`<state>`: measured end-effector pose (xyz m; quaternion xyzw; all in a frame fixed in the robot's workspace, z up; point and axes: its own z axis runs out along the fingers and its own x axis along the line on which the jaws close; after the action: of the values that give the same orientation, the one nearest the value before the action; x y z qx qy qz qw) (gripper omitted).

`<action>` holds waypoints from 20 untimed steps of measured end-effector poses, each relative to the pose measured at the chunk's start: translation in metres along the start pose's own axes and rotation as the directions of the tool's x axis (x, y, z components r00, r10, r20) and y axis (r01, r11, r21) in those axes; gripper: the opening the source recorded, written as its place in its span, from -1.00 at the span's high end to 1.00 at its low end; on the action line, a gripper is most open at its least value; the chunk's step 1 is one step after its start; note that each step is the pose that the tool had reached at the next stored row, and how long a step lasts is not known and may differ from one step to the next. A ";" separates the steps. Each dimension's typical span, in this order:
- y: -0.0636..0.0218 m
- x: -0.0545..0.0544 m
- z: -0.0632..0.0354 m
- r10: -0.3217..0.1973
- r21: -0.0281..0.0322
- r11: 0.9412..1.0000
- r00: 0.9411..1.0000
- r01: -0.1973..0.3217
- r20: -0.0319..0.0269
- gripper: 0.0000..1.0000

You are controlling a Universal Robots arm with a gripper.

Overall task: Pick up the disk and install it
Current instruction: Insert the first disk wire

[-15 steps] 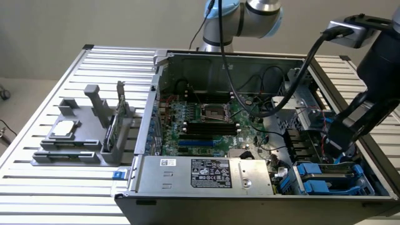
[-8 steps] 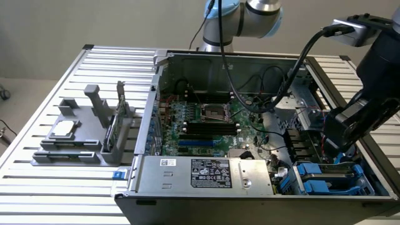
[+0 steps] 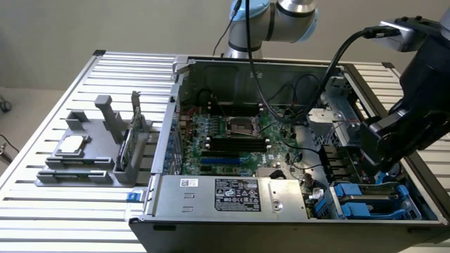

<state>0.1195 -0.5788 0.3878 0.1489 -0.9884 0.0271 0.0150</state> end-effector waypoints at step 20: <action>0.0002 0.000 0.0049 0.283 -0.050 0.958 0.959 -0.283 -0.009 0.37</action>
<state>0.1196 -0.5788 0.3829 0.0054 -0.9999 0.0042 0.0156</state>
